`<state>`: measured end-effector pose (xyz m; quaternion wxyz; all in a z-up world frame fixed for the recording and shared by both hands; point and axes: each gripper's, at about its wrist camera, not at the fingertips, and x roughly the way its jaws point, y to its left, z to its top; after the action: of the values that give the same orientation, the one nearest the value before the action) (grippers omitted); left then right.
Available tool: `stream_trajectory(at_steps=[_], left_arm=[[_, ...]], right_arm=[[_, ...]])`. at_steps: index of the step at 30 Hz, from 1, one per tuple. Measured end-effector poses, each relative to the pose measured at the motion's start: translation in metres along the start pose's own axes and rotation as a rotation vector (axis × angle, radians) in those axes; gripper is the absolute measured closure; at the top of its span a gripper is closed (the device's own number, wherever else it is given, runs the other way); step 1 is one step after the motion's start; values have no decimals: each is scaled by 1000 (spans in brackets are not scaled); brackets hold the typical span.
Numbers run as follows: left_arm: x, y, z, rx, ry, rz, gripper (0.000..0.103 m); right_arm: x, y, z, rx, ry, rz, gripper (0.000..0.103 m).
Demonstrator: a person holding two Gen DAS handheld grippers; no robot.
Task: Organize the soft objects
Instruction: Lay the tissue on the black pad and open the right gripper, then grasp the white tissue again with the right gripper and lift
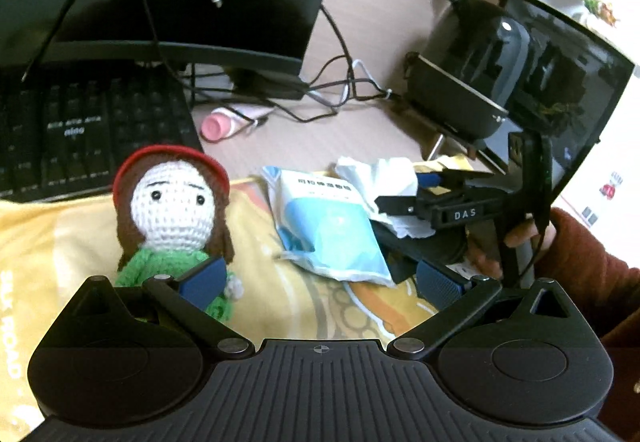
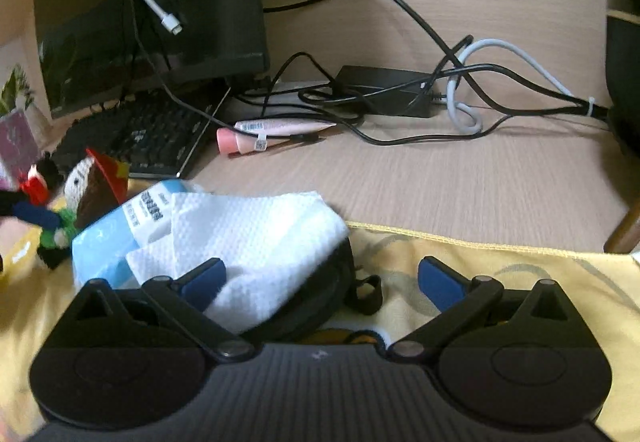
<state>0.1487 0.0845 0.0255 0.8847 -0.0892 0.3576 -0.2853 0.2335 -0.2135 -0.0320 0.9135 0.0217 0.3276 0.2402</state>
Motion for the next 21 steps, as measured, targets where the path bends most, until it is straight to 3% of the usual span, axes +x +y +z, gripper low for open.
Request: stream_trajectory(at_steps=[13, 21], left_arm=[[4, 1, -4, -25, 29, -39, 0], [8, 1, -5, -17, 45, -48, 0]], right_arm=[[-2, -11, 0, 58, -20, 49, 0], [1, 0, 0, 0, 1, 3, 0]])
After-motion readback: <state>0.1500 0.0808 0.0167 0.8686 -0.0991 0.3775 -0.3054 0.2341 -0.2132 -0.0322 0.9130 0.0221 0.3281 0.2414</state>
